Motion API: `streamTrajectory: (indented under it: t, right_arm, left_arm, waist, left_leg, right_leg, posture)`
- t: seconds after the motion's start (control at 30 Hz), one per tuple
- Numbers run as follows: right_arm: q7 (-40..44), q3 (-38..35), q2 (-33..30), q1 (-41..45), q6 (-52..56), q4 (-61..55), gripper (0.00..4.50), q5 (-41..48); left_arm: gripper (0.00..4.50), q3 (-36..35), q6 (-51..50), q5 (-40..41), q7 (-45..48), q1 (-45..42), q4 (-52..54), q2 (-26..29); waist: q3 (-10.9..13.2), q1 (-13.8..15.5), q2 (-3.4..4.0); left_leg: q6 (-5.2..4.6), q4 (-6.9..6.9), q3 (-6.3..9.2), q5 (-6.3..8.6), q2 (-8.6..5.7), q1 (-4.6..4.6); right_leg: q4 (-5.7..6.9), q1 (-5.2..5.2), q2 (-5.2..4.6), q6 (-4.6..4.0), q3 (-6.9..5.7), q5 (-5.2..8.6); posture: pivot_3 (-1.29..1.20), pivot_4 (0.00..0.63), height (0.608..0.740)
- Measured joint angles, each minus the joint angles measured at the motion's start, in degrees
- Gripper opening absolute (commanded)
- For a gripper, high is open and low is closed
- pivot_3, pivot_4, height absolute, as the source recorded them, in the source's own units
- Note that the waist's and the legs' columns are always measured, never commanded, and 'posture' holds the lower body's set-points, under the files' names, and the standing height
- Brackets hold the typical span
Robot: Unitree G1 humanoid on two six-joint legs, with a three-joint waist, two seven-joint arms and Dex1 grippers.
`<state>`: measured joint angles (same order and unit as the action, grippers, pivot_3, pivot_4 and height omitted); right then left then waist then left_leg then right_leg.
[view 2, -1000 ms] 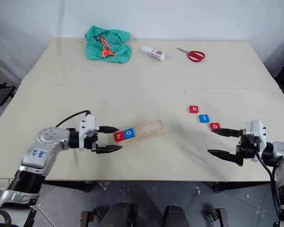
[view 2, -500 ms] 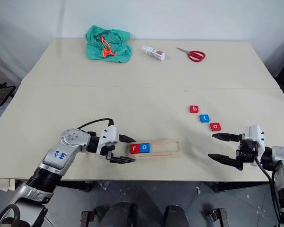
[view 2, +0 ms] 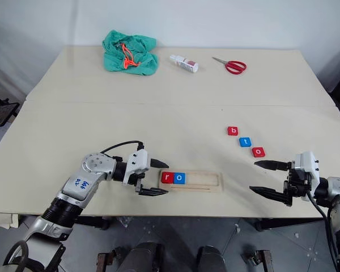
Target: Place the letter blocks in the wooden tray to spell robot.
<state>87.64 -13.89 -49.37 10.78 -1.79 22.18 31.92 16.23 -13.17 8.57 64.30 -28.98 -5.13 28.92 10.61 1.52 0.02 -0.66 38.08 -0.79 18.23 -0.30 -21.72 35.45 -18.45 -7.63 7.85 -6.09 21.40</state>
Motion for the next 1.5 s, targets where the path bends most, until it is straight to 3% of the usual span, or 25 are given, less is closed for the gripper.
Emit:
streamTrajectory:
  t: [0.13,0.37,0.53,0.67,0.9,1.0,1.23,1.5]
  right_arm:
    - [-0.58,-0.32,0.00,-0.93,0.86,-2.30,4.50,0.09]
    - [-4.63,-3.32,0.29,-5.31,3.65,-8.17,4.50,1.00]
    - [-12.26,-4.79,3.20,-8.80,7.25,-15.59,4.50,1.37]
    - [-21.32,-5.06,5.79,-10.70,11.10,-20.84,4.50,1.14]
    - [-51.73,-7.23,17.67,-15.25,19.40,-37.49,4.50,-4.78]
    - [-57.76,-8.39,19.20,-16.72,22.94,-42.61,4.50,-4.78]
    - [-61.58,-8.89,21.36,-22.70,25.65,-48.68,4.50,-4.48]
    - [-61.13,-8.91,21.37,-23.85,26.84,-49.03,4.50,-3.55]
  left_arm:
    - [4.47,-1.88,-1.33,1.71,0.49,1.50,3.37,1.70]
    - [4.47,-9.34,-2.64,8.26,4.72,7.53,8.77,9.28]
    - [4.47,-15.57,2.43,13.38,7.71,9.45,6.03,9.34]
    - [4.47,-17.79,6.52,15.02,9.06,9.35,2.25,7.86]
    - [4.47,-20.15,14.12,18.66,12.59,10.56,-3.63,2.20]
    - [4.47,-20.60,15.94,19.38,13.36,11.64,-4.87,0.79]
    - [4.47,-20.87,20.31,19.45,14.33,11.36,-8.78,-0.96]
    - [4.47,-20.88,20.74,19.51,17.16,10.04,-10.86,-0.71]
  waist:
    - [0.00,-0.05,0.00]
    - [0.02,-0.02,0.04]
    - [0.02,0.10,0.05]
    - [0.03,0.02,0.08]
    - [0.02,-0.08,0.11]
    - [0.02,-0.02,0.11]
    - [0.01,-0.12,0.12]
    - [0.01,-0.21,0.13]
  left_leg:
    - [0.00,-0.01,0.02,0.00,0.01,-0.01]
    - [0.00,-0.01,0.06,0.00,0.02,-0.02]
    - [0.00,0.01,0.10,0.00,0.01,-0.03]
    - [0.00,-0.01,0.08,0.00,-0.01,-0.03]
    - [0.01,-0.02,0.08,0.00,-0.03,-0.09]
    - [0.01,-0.02,0.11,0.00,-0.02,-0.09]
    - [0.00,-0.03,0.08,0.00,-0.03,-0.09]
    - [0.00,-0.03,0.08,0.00,-0.02,-0.07]
  right_leg:
    - [0.00,-0.01,0.00,0.00,0.00,0.00]
    - [-0.03,0.01,-0.01,0.00,0.00,0.00]
    - [-0.02,0.01,-0.02,0.00,-0.02,0.00]
    - [0.00,-0.01,-0.02,0.00,-0.02,0.00]
    - [0.11,-0.14,-0.03,0.00,0.03,0.00]
    - [0.11,-0.13,-0.01,0.00,0.02,0.00]
    - [0.13,-0.13,0.00,0.00,0.03,0.00]
    - [0.15,-0.14,0.01,0.00,0.04,0.00]
  posture:
    - [0.00,0.150,0.740]
    - [0.00,0.150,0.740]
    - [0.00,0.150,0.740]
    - [0.00,0.150,0.740]
    - [0.00,0.150,0.740]
    - [0.00,0.150,0.740]
    - [0.00,0.150,0.740]
    - [0.00,0.150,0.740]
